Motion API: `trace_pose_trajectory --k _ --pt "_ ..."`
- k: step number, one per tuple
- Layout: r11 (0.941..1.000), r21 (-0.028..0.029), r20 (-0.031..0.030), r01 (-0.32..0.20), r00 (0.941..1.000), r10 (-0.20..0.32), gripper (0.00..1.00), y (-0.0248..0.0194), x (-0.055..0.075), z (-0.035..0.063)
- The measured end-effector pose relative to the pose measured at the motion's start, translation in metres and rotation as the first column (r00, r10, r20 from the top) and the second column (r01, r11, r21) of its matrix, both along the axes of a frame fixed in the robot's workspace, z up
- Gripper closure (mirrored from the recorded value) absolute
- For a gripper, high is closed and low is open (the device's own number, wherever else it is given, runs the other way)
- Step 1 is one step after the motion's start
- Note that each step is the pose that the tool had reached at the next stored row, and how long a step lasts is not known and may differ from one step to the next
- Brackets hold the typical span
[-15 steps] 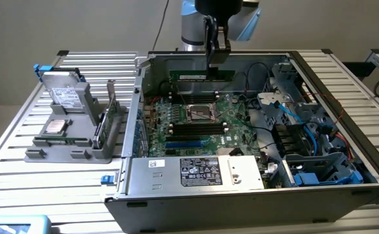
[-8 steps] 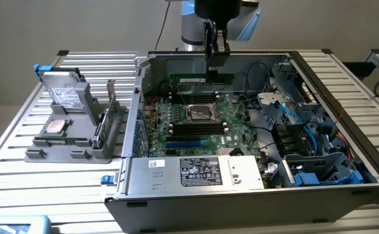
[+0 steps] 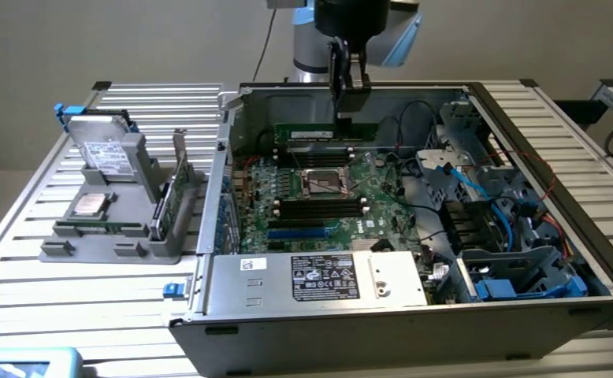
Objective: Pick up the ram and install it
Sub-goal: 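Insert the ram into the slot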
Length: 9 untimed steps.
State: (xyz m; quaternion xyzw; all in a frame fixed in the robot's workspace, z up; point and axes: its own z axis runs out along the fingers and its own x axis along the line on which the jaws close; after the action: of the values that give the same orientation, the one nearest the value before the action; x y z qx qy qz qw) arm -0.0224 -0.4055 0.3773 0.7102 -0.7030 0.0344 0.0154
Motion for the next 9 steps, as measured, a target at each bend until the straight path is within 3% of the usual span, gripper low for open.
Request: trace_pose_trajectory --k 9 --pt "0.9999 0.0102 0.0011 0.0 1.0 0.0 0.87 0.0039 0.001 -0.0119"
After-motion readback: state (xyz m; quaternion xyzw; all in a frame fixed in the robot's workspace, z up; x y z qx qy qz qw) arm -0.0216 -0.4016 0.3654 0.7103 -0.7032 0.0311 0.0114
